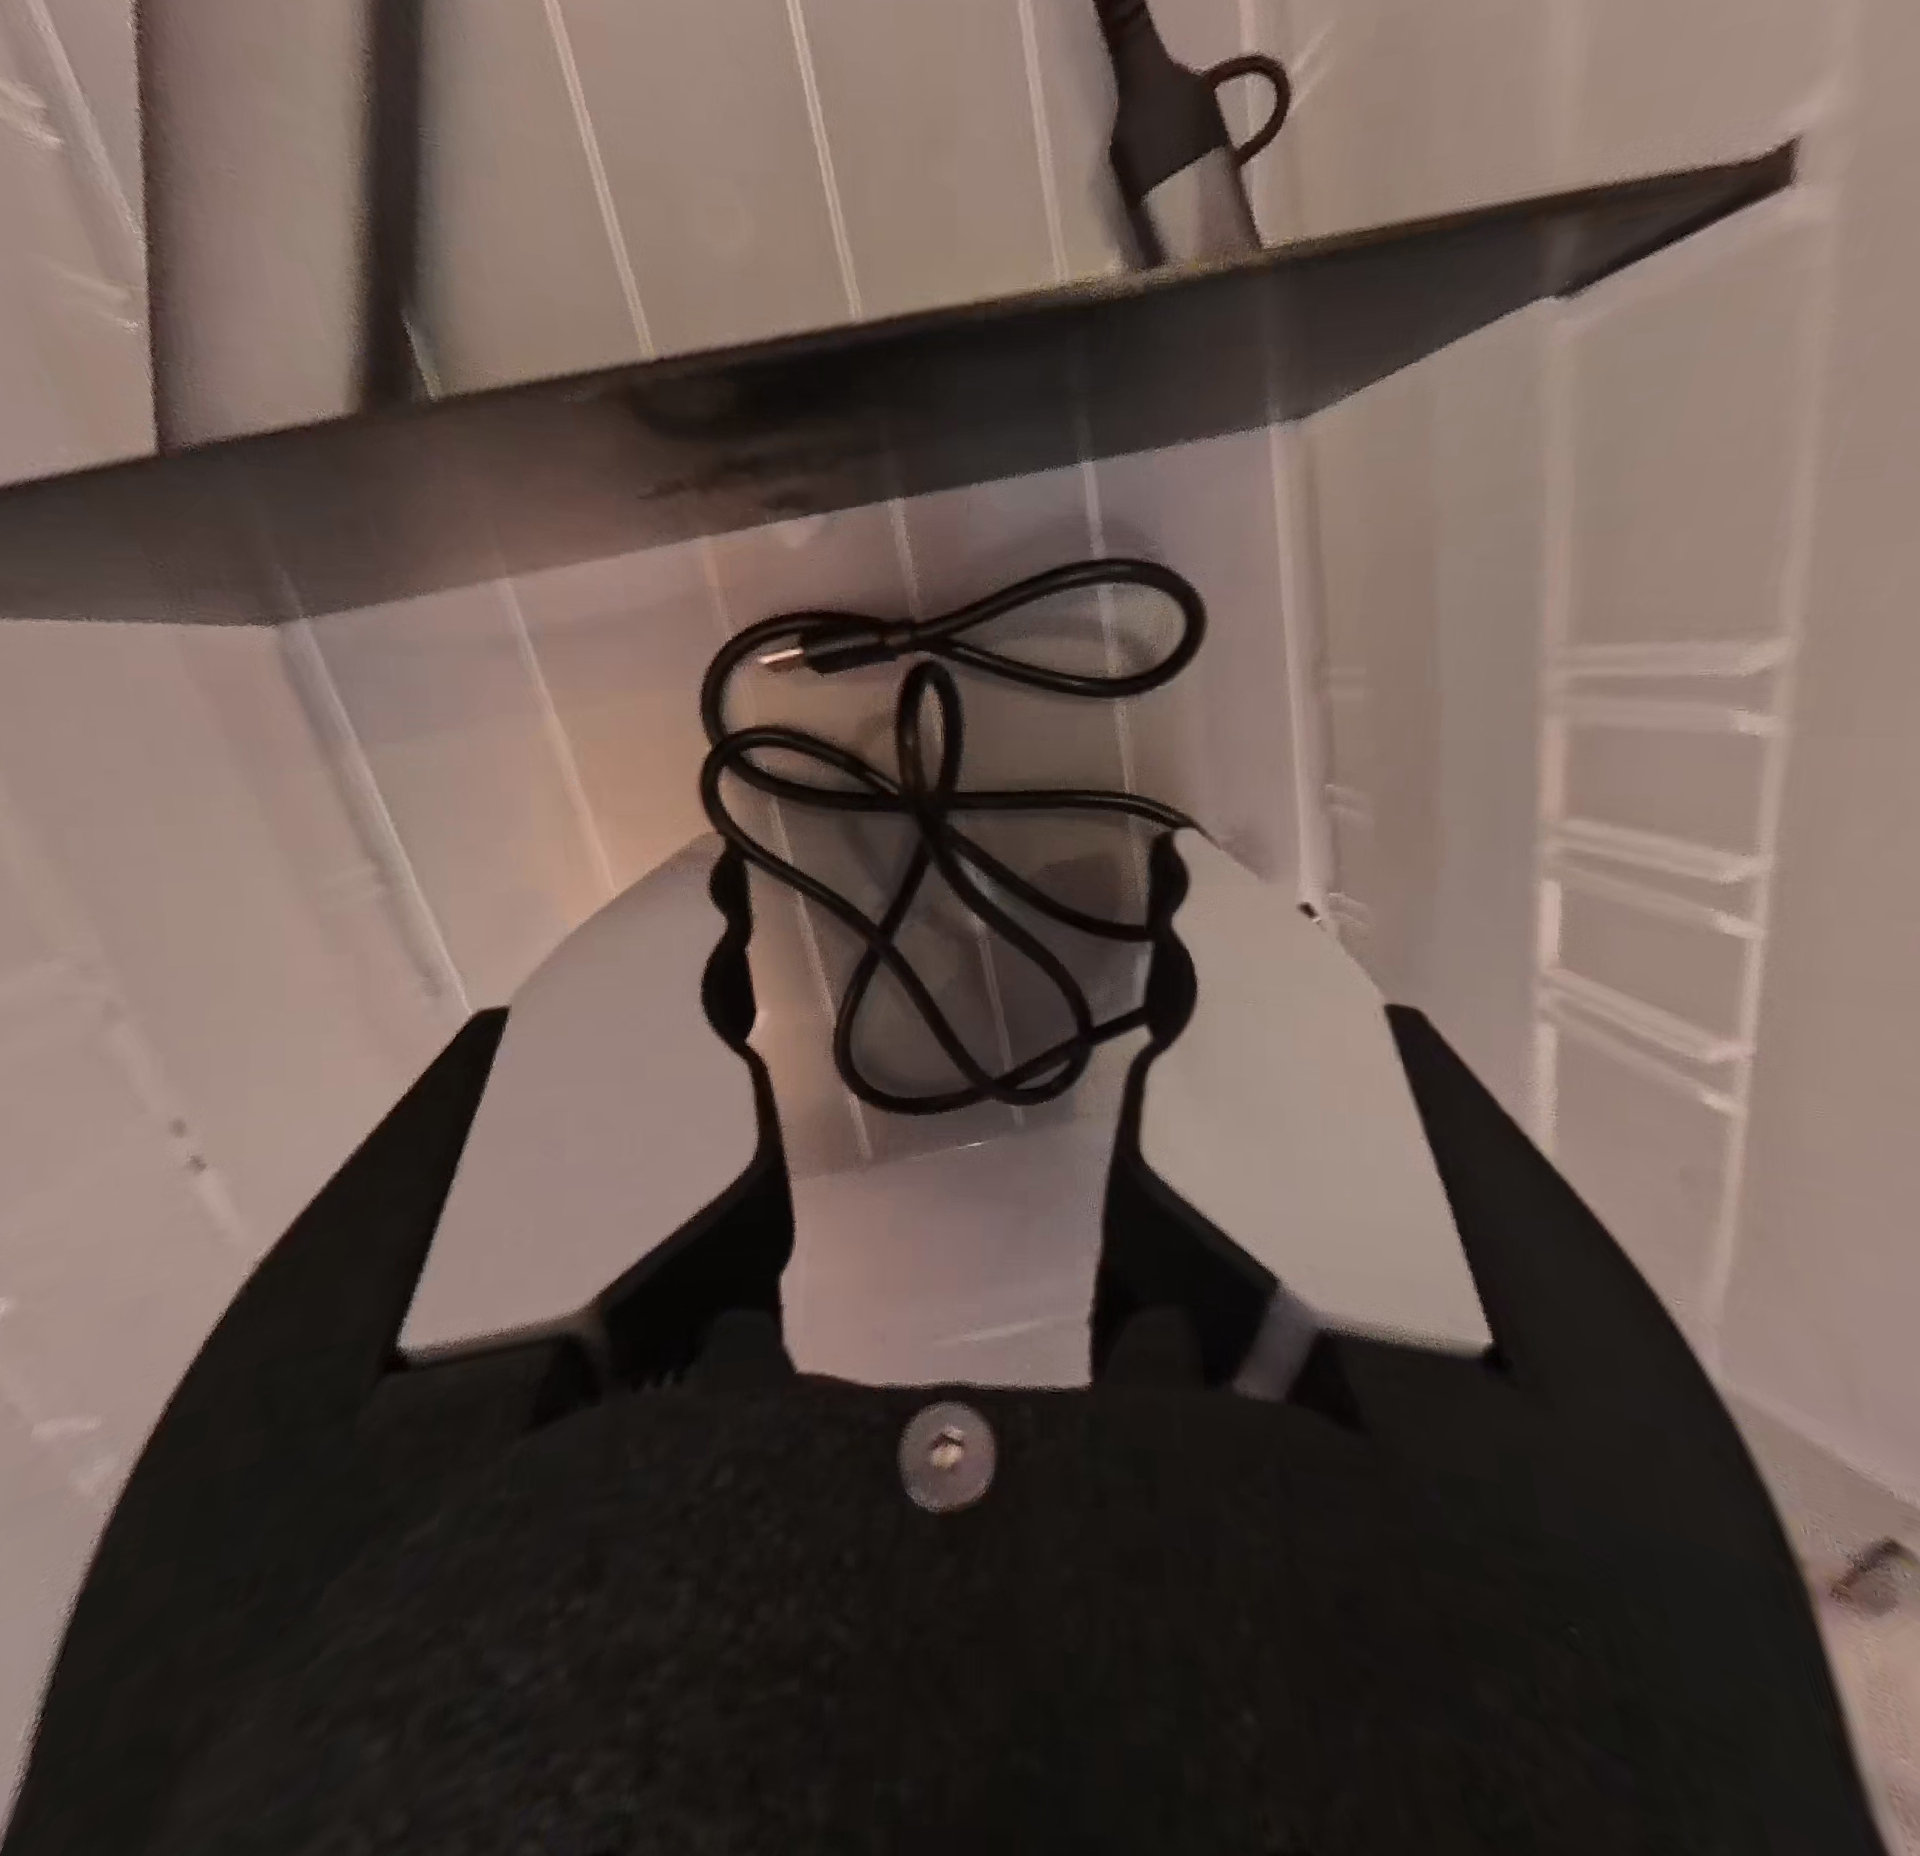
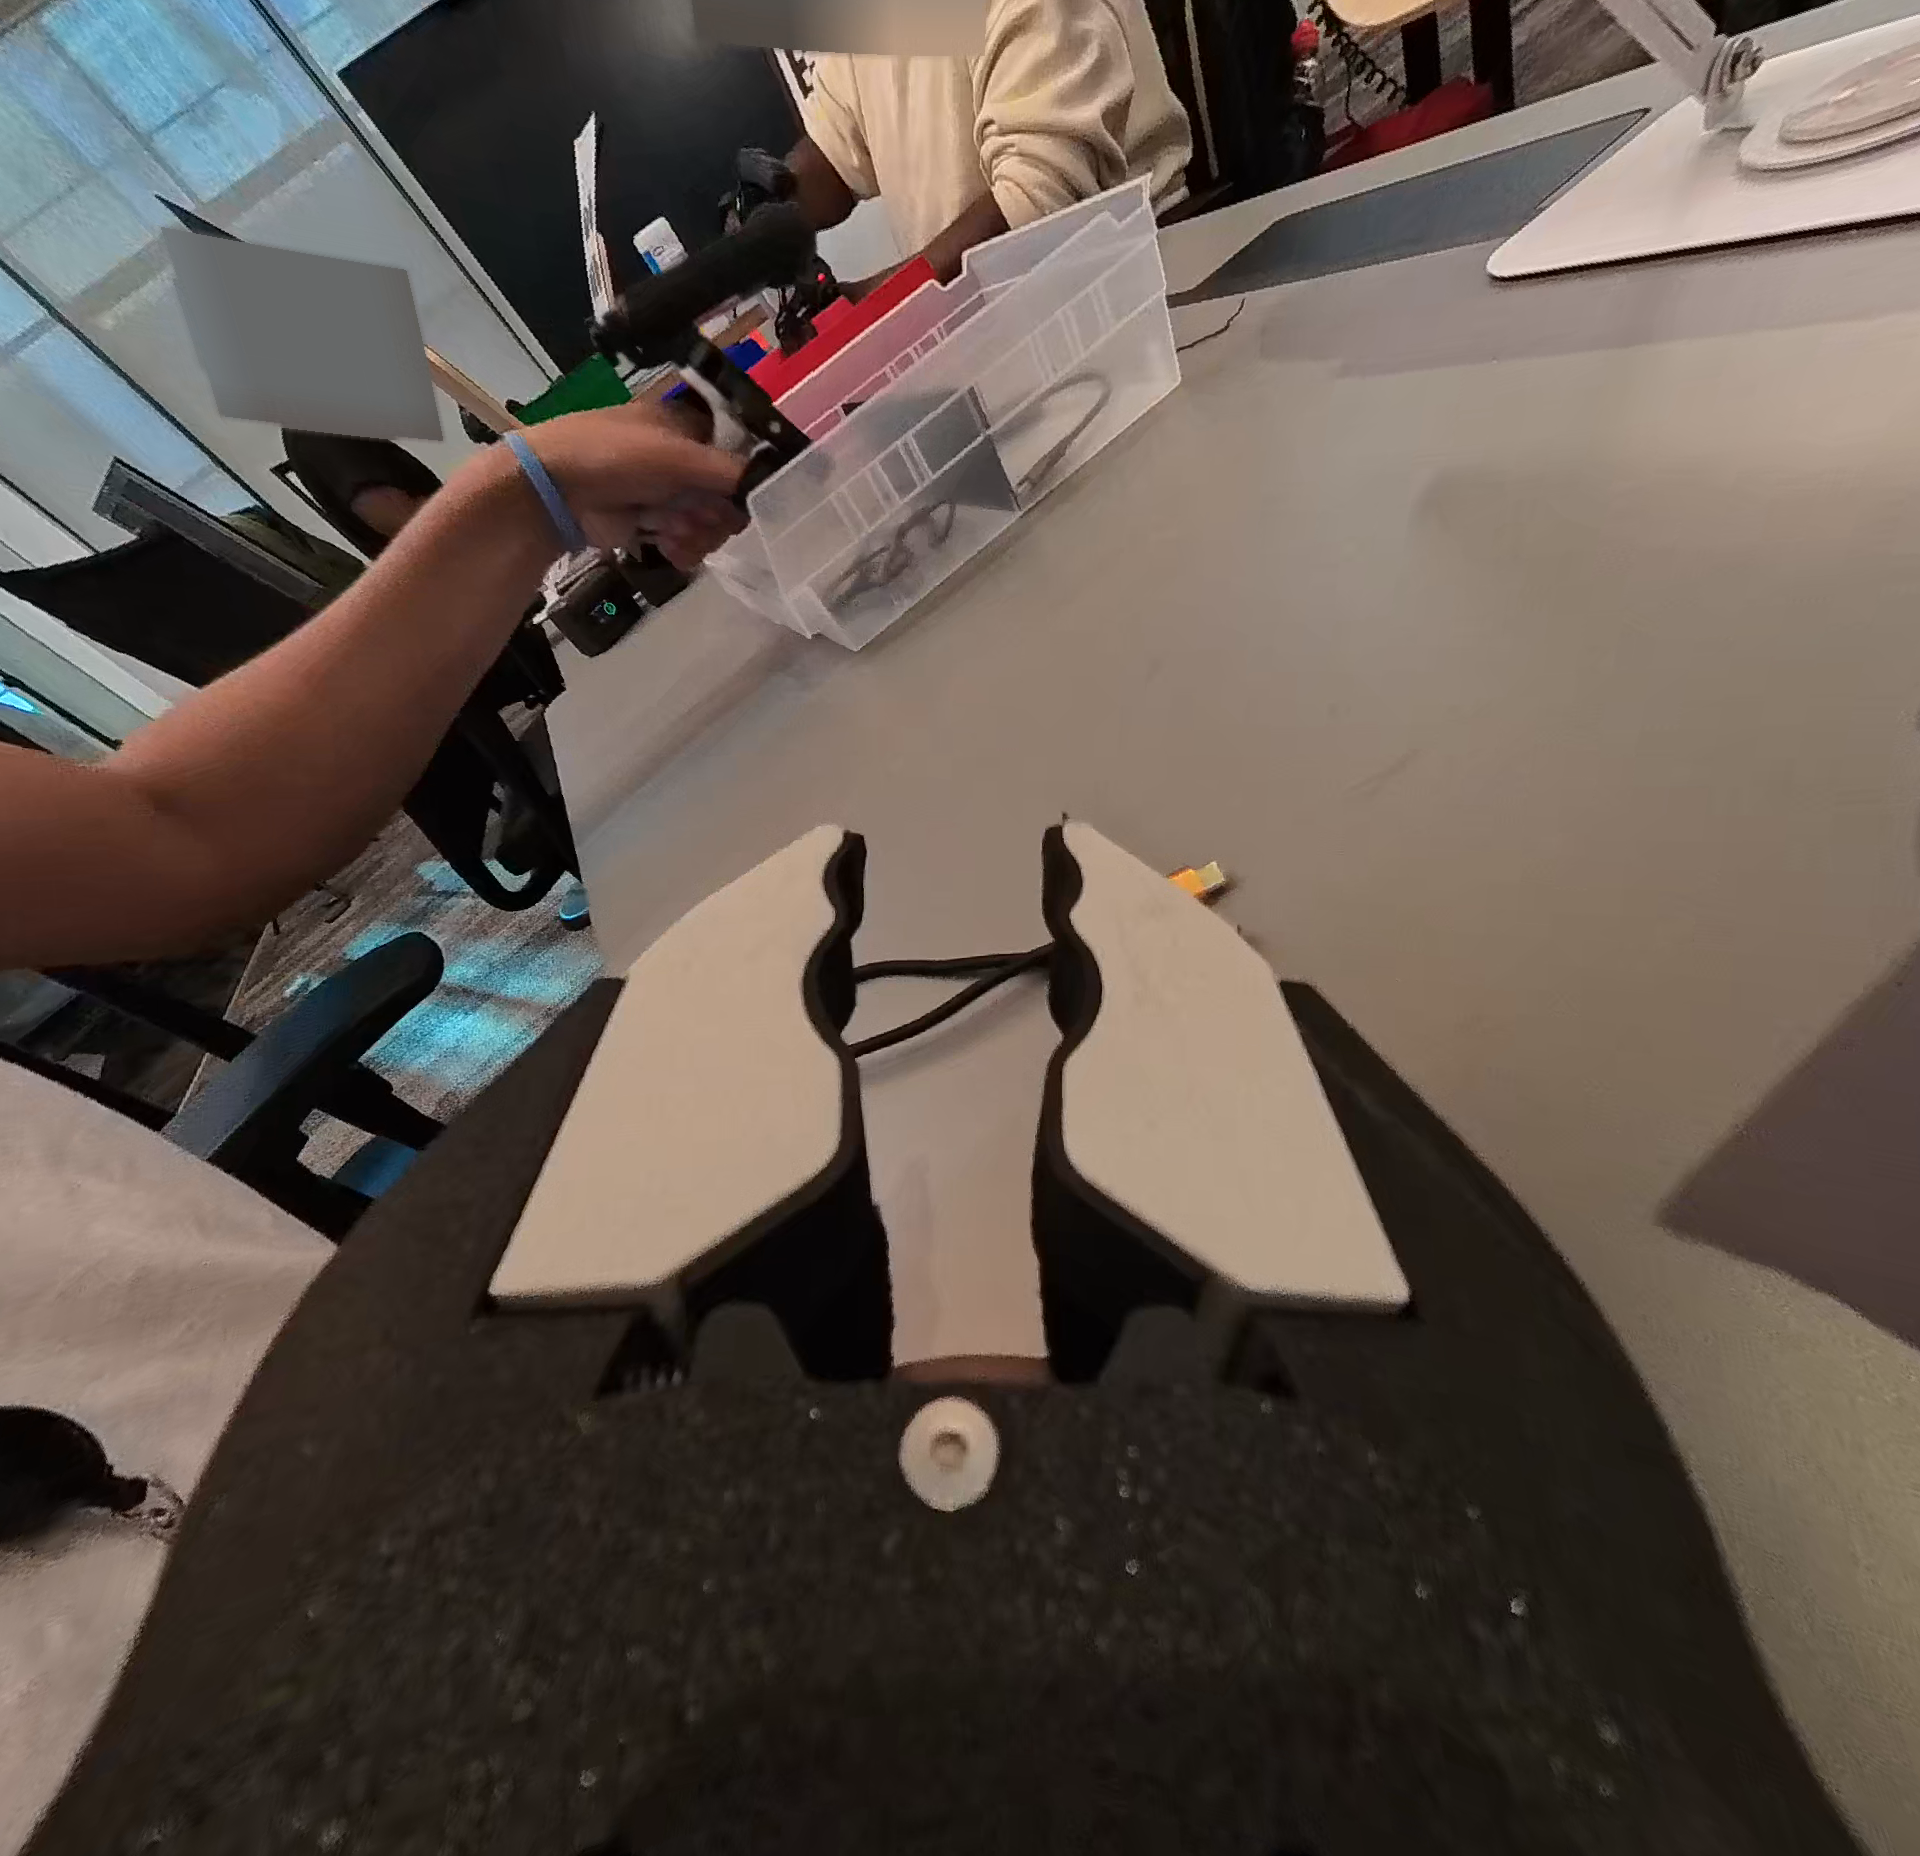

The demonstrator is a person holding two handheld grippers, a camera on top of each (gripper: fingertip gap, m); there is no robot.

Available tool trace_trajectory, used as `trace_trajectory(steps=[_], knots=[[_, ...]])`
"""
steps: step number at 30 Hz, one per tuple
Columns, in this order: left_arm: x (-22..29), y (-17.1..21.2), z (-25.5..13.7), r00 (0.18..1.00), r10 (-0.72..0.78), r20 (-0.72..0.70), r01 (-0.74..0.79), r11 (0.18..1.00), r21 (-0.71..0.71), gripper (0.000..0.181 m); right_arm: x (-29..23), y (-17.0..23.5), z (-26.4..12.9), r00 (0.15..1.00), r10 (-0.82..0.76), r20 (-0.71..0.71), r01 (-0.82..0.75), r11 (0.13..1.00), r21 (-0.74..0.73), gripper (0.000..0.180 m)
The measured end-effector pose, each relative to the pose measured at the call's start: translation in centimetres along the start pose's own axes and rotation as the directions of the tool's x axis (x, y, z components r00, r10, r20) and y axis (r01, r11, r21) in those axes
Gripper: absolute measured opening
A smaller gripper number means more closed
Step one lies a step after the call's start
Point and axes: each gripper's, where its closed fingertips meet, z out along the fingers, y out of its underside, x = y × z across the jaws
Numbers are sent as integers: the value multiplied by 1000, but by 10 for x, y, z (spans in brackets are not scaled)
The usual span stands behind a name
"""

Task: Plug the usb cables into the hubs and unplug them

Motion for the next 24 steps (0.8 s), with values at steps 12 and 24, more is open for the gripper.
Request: trace_trajectory(steps=[12, 24], knots=[[2, -19, -55, 957, 222, 189, -256, 949, 184, 2, -1, -1, -3, 1000, 18, 17, -18, 1000, 4, 33], [185, -19, -228, 630, 760, 158, -671, 430, 605, 2, -4, -3, -8, 999, 29, 29, -30, 999, 22, 33]])
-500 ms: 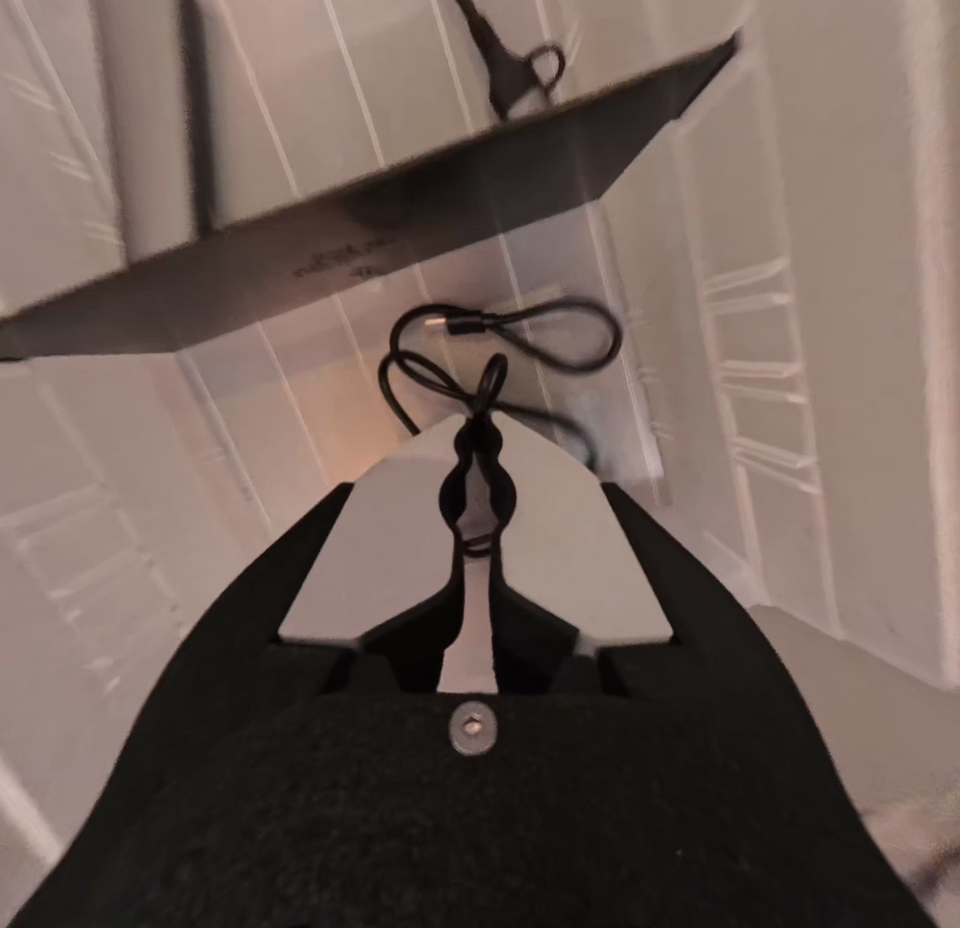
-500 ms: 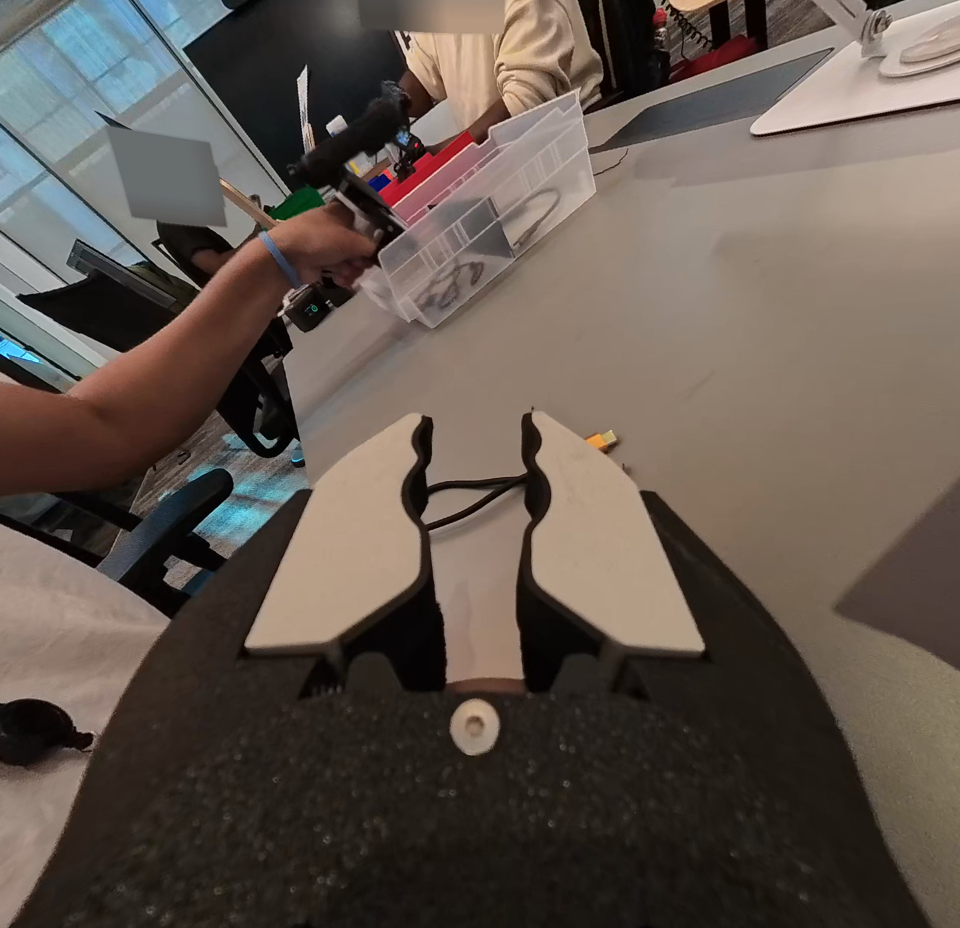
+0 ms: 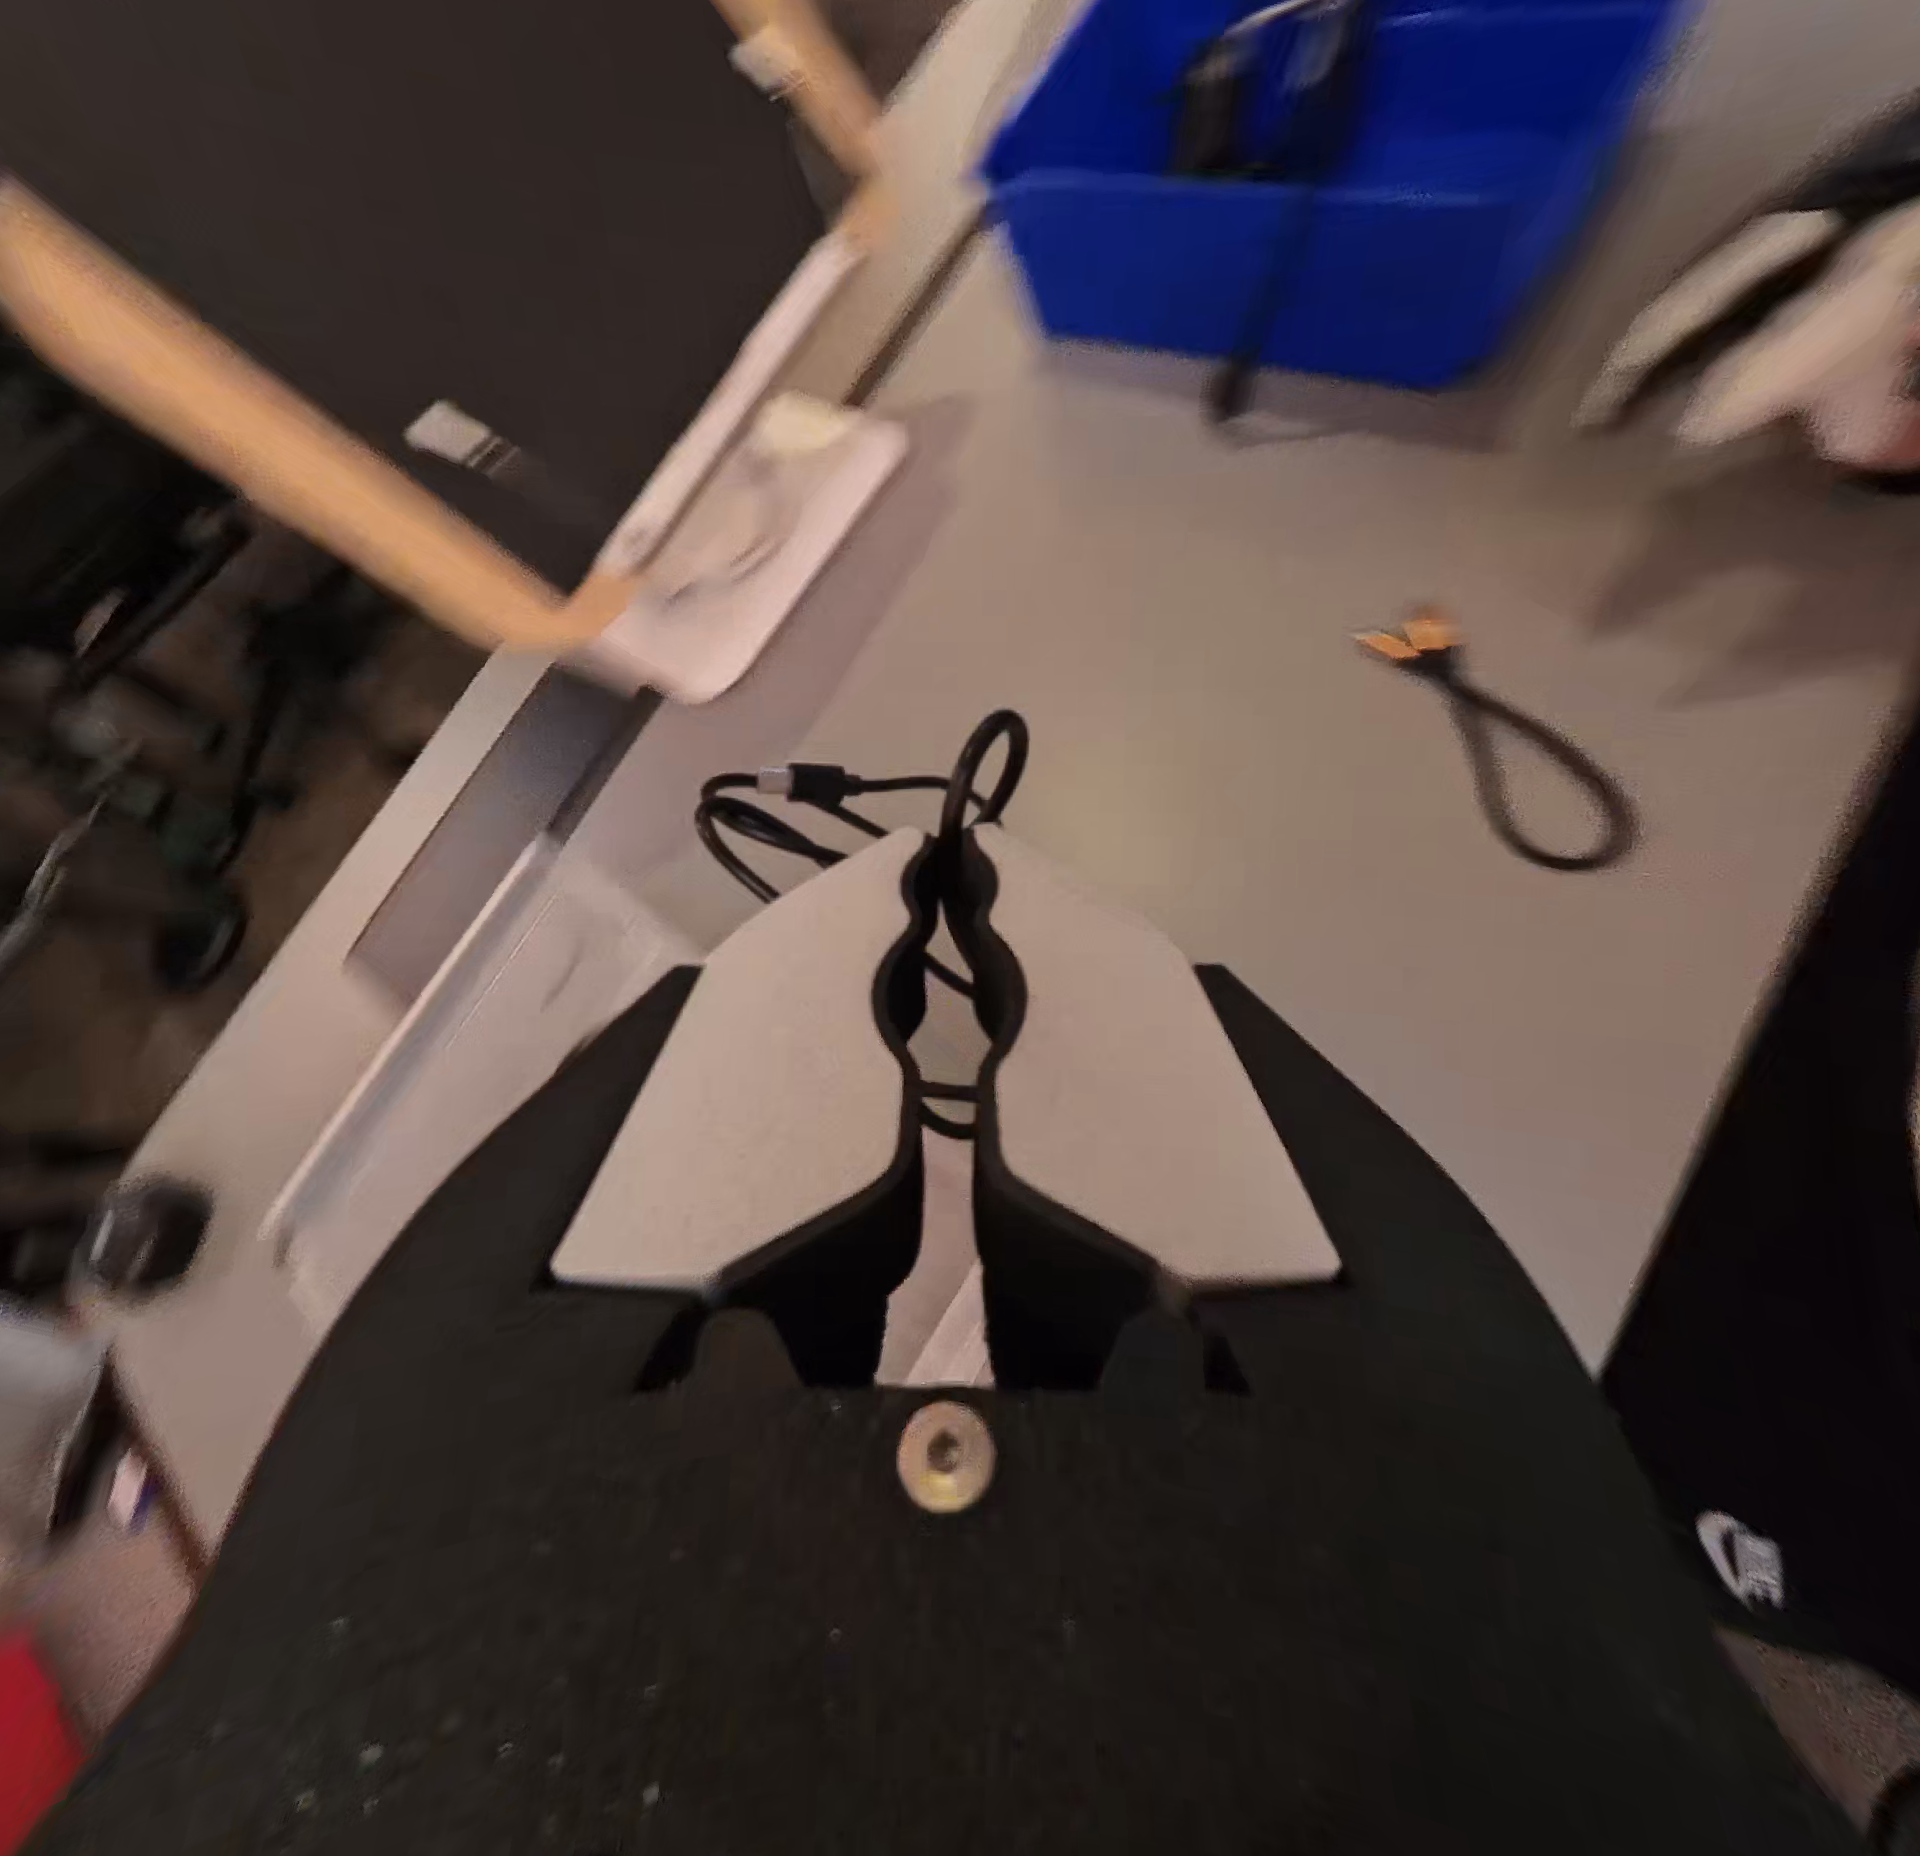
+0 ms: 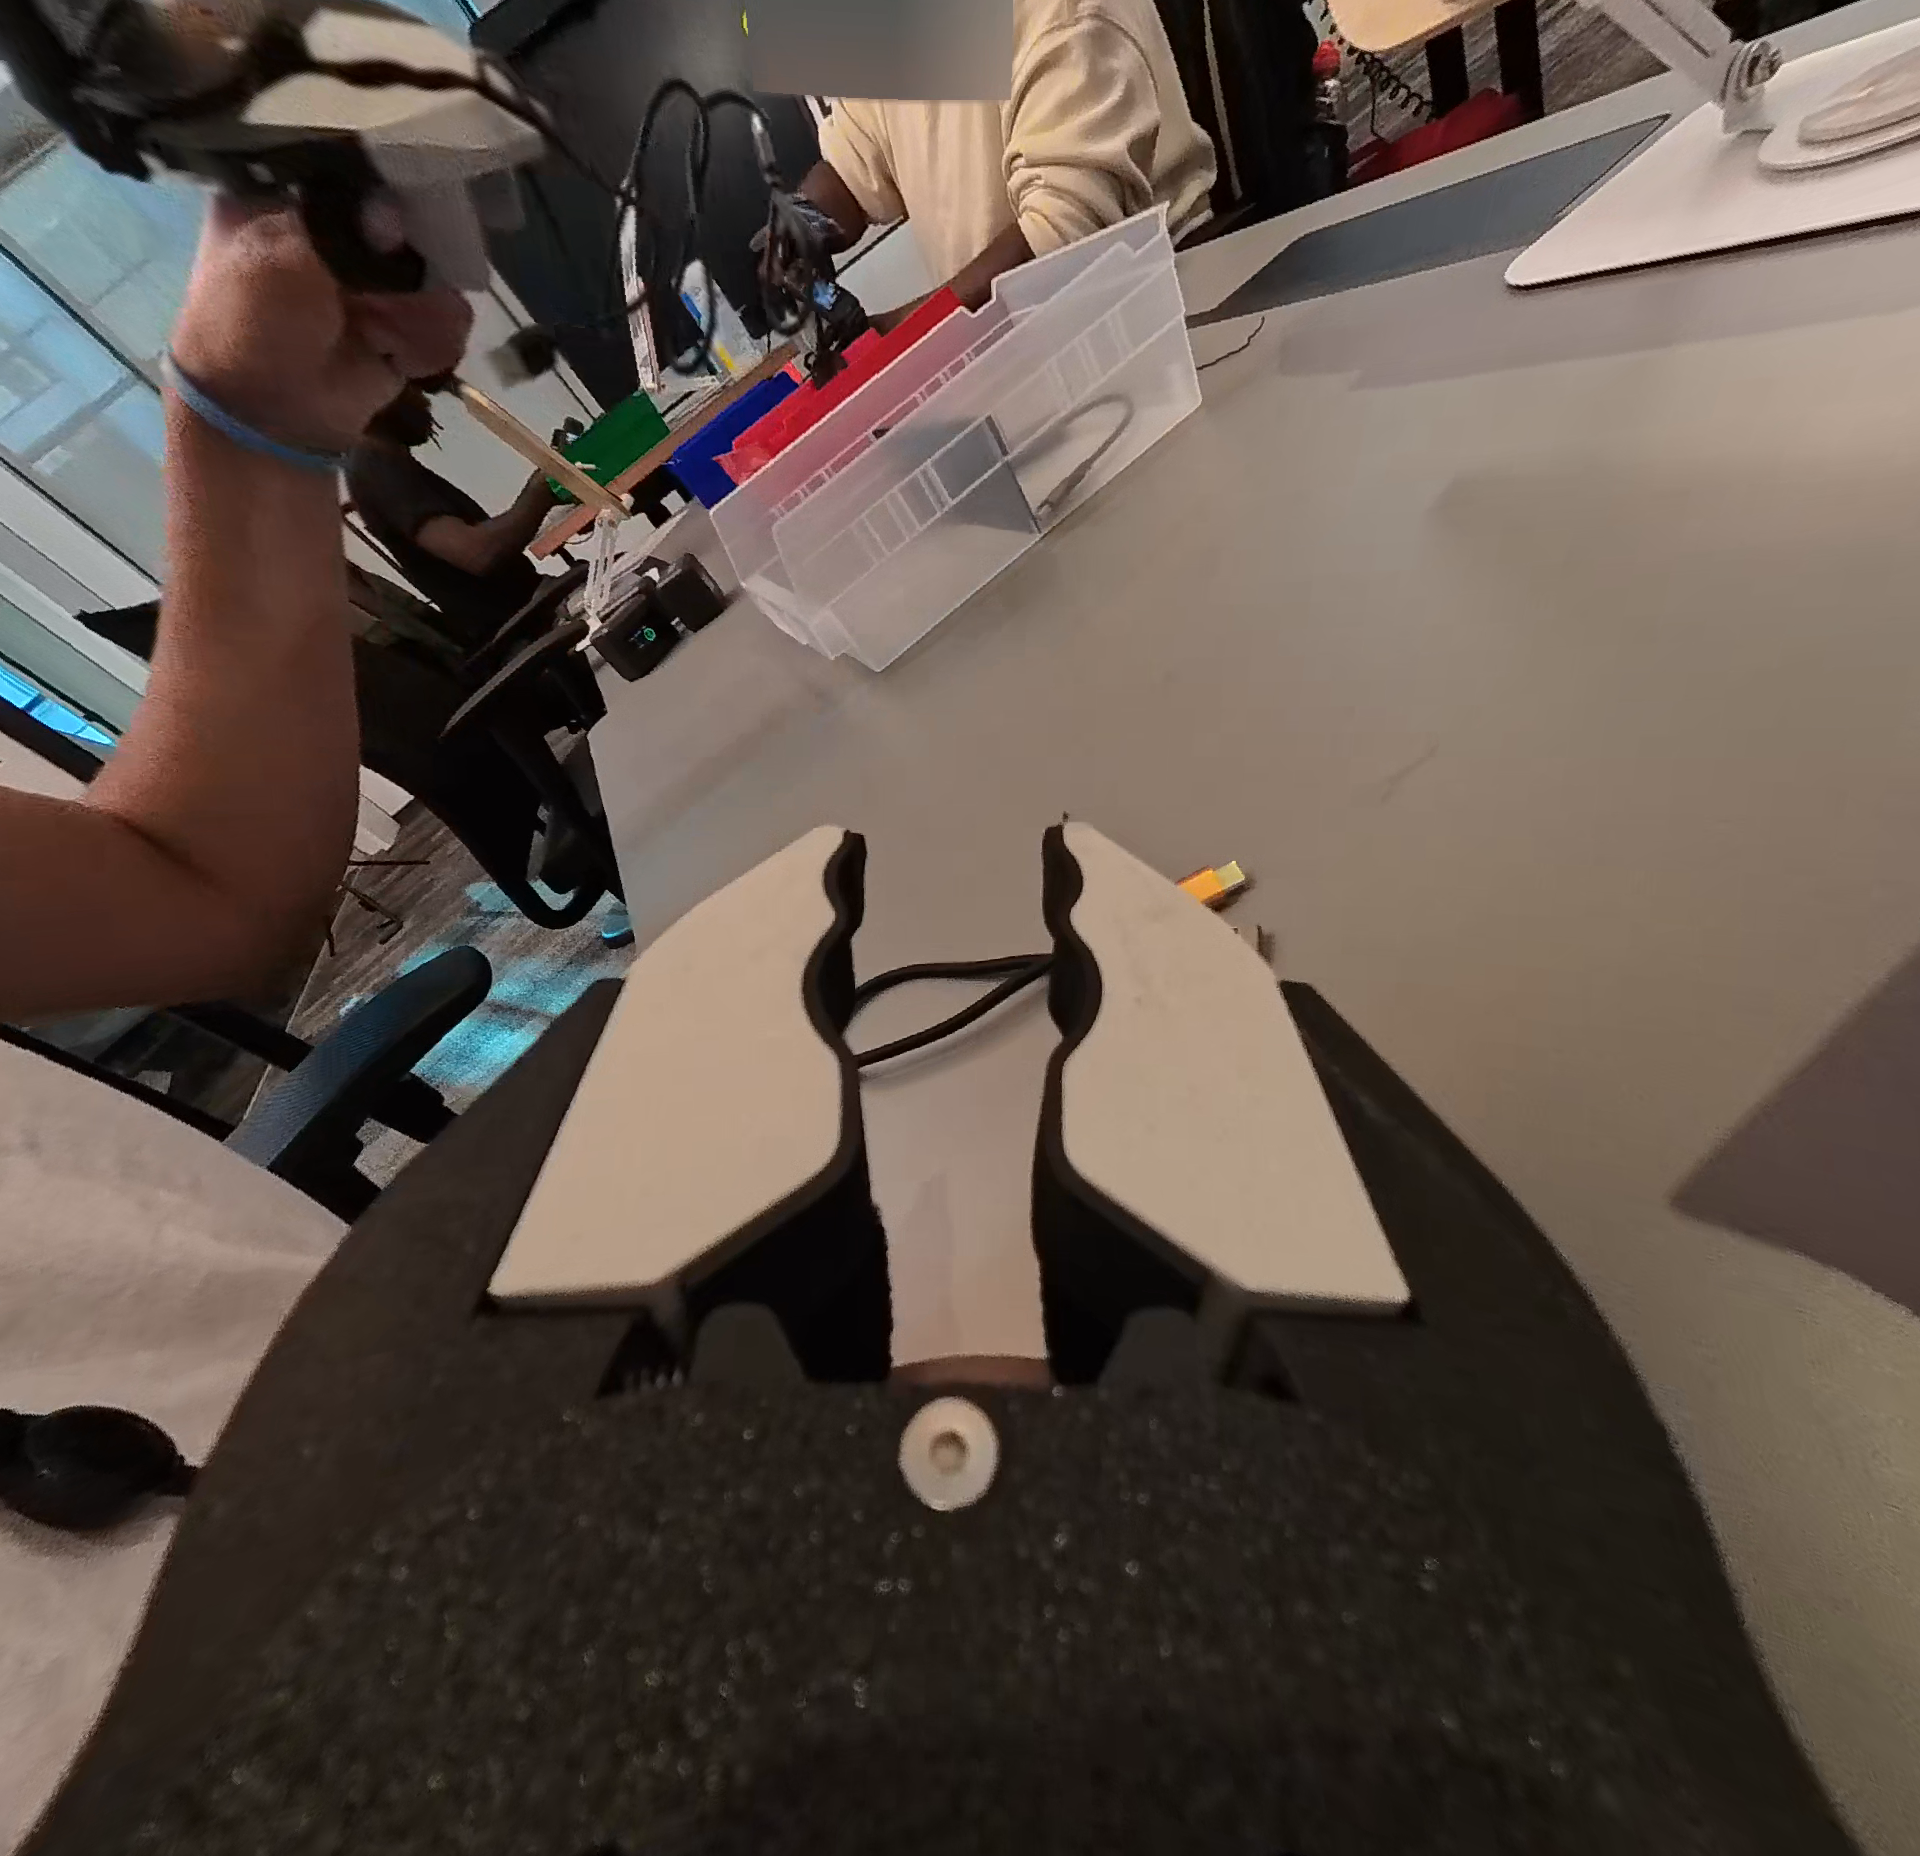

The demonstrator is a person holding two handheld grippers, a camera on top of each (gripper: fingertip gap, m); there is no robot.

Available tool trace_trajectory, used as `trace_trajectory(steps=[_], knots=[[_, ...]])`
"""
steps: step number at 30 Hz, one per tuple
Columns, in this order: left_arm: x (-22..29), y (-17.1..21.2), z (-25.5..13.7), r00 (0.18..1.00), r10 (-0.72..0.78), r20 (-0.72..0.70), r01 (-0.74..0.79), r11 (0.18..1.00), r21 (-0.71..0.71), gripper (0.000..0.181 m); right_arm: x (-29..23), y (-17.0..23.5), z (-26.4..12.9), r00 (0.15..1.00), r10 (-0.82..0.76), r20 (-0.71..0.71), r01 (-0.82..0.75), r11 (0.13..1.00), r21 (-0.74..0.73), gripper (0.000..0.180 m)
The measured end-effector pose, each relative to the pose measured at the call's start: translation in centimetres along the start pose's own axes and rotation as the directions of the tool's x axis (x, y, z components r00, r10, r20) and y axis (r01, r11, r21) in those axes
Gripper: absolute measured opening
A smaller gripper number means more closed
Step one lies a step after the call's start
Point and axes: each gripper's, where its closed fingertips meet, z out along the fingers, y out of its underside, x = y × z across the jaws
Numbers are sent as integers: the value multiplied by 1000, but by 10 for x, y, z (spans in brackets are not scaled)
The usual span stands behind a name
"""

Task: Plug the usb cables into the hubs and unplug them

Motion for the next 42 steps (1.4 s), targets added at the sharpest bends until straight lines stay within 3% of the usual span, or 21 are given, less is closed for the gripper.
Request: trace_trajectory(steps=[2, 4, 7, 11, 17, 19, 21, 24, 28, 32, 38, 42], knots=[[47, -18, 11, 984, 123, -132, -114, 991, 70, 2, 0, 1, 0, 1000, -7, -4, 7, 1000, -5, 33], [88, -13, 34, 951, 199, -239, -192, 980, 53, 2, 0, 1, -1, 1000, -12, -9, 12, 1000, -6, 33], [115, 27, 81, 911, 295, -289, -339, 934, -114, 2, 1, -1, -3, 1000, -9, -11, 9, 1000, 2, 33], [150, 73, 126, 864, 257, -433, -386, 891, -240, 2, 0, -2, -4, 1000, 4, 0, -4, 1000, 13, 33], [188, 84, 154, 841, 179, -510, -320, 926, -202, 6, -2, -1, -4, 1000, -6, 0, 6, 1000, 6, 33], [185, 82, 157, 869, 122, -480, -248, 946, -209, 27, -2, 0, -3, 1000, -3, 2, 3, 1000, 1, 33], [177, 78, 153, 886, 37, -463, -152, 965, -213, 31, -2, 1, -3, 1000, -3, 4, 3, 1000, -1, 33], [153, 73, 137, 918, -18, -397, -60, 981, -185, 32, -2, 1, -2, 1000, -2, 5, 2, 1000, -2, 33], [75, 63, 99, 979, -136, -149, 122, 988, -99, 33, -2, 2, -1, 1000, -7, 0, 7, 1000, -9, 33], [-21, 83, 59, 935, -349, 64, 353, 933, -70, 48, -2, 4, 1, 1000, -17, -1, 17, 1000, -19, 33], [-147, 157, 67, 912, -304, 274, 384, 866, -320, 54, -7, 10, 9, 1000, -19, 19, 20, 999, -46, 33], [-194, 222, 108, 911, -301, 281, 412, 693, -592, 54, -7, 12, 11, 999, -32, 16, 33, 998, -59, 33]])
